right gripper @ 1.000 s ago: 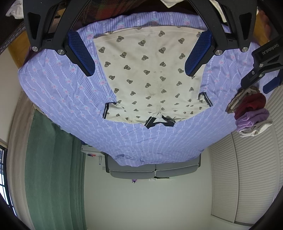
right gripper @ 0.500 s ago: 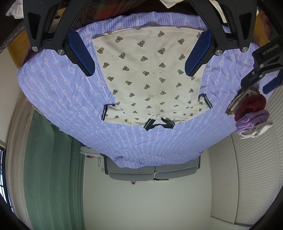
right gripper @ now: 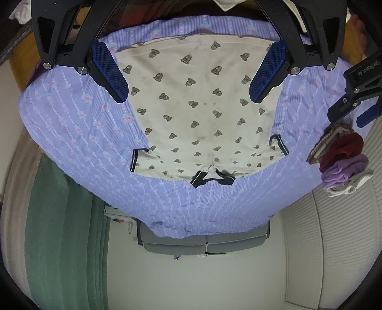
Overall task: Fold small clothes
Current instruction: 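Grasp the black-trimmed sleeve hem with the left gripper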
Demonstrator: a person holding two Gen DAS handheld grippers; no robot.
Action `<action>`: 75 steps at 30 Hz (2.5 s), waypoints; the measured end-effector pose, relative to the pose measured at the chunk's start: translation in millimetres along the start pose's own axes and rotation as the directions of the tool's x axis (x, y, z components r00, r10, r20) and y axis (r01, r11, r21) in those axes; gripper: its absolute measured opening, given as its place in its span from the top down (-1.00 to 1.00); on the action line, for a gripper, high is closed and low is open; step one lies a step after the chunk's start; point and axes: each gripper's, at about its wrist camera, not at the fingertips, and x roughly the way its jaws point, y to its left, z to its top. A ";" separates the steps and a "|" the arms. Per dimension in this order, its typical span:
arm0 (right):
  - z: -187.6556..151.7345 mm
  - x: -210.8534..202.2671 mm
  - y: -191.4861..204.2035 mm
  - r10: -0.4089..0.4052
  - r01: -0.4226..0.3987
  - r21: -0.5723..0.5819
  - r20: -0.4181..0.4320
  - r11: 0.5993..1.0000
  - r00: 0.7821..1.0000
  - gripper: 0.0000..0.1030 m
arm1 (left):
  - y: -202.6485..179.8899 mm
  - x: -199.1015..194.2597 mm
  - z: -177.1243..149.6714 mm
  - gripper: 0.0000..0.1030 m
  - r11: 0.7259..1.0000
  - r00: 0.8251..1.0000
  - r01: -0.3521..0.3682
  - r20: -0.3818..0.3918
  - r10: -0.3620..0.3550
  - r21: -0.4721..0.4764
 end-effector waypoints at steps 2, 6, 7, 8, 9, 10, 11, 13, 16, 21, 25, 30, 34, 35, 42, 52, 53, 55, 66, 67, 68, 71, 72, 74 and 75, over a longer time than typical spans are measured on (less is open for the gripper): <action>2.3 9.8 2.9 0.004 -0.004 -0.003 -0.015 1.000 1.000 -0.99 | 5.2 8.9 2.2 -1.00 1.000 1.000 -0.001 -0.010 0.001 -0.007; 9.2 32.4 17.1 0.001 -0.002 -0.020 -0.031 1.000 1.000 -0.99 | 16.7 28.5 9.8 -1.00 0.999 0.999 -0.036 -0.021 0.036 -0.012; 12.0 40.2 23.2 0.003 -0.004 -0.032 -0.032 0.999 0.999 -0.99 | 19.7 33.0 11.6 -1.00 0.999 0.999 -0.045 -0.019 0.045 -0.010; 14.1 46.4 29.2 0.009 -0.010 -0.043 -0.028 0.999 1.000 -0.99 | 23.3 38.4 14.1 -1.00 0.998 0.998 -0.057 -0.016 0.057 -0.007; 17.0 54.5 36.1 0.012 -0.014 -0.055 -0.033 0.998 0.999 -0.99 | 26.7 43.2 16.4 -1.00 0.998 0.998 -0.068 -0.011 0.068 -0.004; 20.1 62.8 43.7 0.020 -0.023 -0.069 -0.041 0.997 0.999 -0.99 | 30.8 48.6 19.2 -1.00 0.997 0.997 -0.072 -0.007 0.072 0.000; 23.1 70.1 50.7 0.034 -0.038 -0.081 -0.040 0.996 0.999 -0.99 | 34.4 53.0 21.3 -1.00 0.998 0.998 -0.067 -0.007 0.067 0.003; 29.7 87.7 67.1 0.053 -0.059 -0.107 -0.053 0.993 0.997 -0.99 | 42.4 63.5 27.3 -1.00 0.999 0.999 -0.046 -0.005 0.046 0.014; 40.0 113.1 90.4 0.085 -0.094 -0.141 -0.069 0.985 0.994 -0.99 | 54.1 82.2 38.2 -1.00 0.999 1.000 -0.008 0.000 0.008 0.036; 55.9 150.5 119.8 0.089 -0.099 -0.181 -0.062 0.978 0.994 -0.99 | 70.8 123.3 54.5 -0.77 0.999 0.999 0.042 -0.024 -0.042 0.031; 65.3 180.0 132.0 0.076 -0.089 -0.186 -0.076 0.979 0.994 -0.99 | 80.3 163.7 61.7 -0.59 0.995 0.991 0.102 -0.084 -0.101 0.015; 72.4 213.9 143.1 0.049 -0.067 -0.176 -0.107 0.982 0.993 -0.99 | 95.1 219.4 61.5 -0.32 0.982 0.965 0.170 -0.187 -0.182 -0.077; 75.4 230.3 151.7 0.050 -0.073 -0.172 -0.129 0.982 0.990 -0.99 | 106.4 253.6 55.6 -0.01 0.958 0.934 0.216 -0.246 -0.260 -0.190; 75.7 232.9 153.9 0.053 -0.075 -0.172 -0.130 0.982 0.990 -0.99 | 108.7 262.6 53.5 0.08 0.951 0.927 0.218 -0.259 -0.272 -0.217; 71.9 245.1 163.2 0.050 -0.079 -0.186 -0.152 0.979 0.987 -0.99 | 118.2 294.1 42.6 0.19 0.920 0.904 0.213 -0.292 -0.314 -0.329; 70.7 247.6 167.3 0.053 -0.087 -0.200 -0.166 0.976 0.985 -0.99 | 132.7 324.4 30.8 0.27 0.864 0.884 0.223 -0.279 -0.374 -0.451; 70.7 247.9 167.6 0.052 -0.085 -0.200 -0.165 0.976 0.985 -0.99 | 131.7 326.0 31.1 0.27 0.867 0.887 0.223 -0.277 -0.371 -0.446; 70.4 248.5 167.6 0.046 -0.080 -0.202 -0.168 0.976 0.985 -0.99 | 128.4 329.5 32.3 0.27 0.873 0.891 0.225 -0.271 -0.363 -0.432; 70.3 236.7 155.9 0.023 -0.052 -0.171 -0.168 0.984 0.985 -0.99 | 135.4 324.5 56.9 0.86 0.875 0.898 0.215 -0.264 -0.352 -0.433; 71.2 235.3 154.4 0.023 -0.052 -0.167 -0.166 0.985 0.986 -0.99 | 133.6 319.1 64.0 0.87 0.891 0.908 0.208 -0.258 -0.329 -0.403; 72.4 232.9 152.7 0.022 -0.049 -0.163 -0.160 0.985 0.987 -0.99 | 131.1 313.2 71.9 0.88 0.905 0.917 0.204 -0.251 -0.310 -0.373; 75.5 225.7 146.9 0.021 -0.043 -0.154 -0.142 0.987 0.990 -0.99 | 124.7 297.6 96.5 0.88 0.930 0.934 0.204 -0.223 -0.278 -0.305; 77.1 222.7 145.1 0.024 -0.044 -0.147 -0.136 0.988 0.990 -0.99 | 122.4 292.7 104.7 0.88 0.935 0.938 0.204 -0.214 -0.271 -0.289; 80.1 215.7 140.3 0.028 -0.044 -0.131 -0.120 0.990 0.992 -0.99 | 114.4 286.0 116.9 0.88 0.950 0.945 0.192 -0.216 -0.247 -0.247; 81.3 212.3 138.1 0.031 -0.045 -0.123 -0.112 0.991 0.993 -0.99 | 108.2 282.0 121.0 0.88 0.959 0.949 0.186 -0.215 -0.232 -0.215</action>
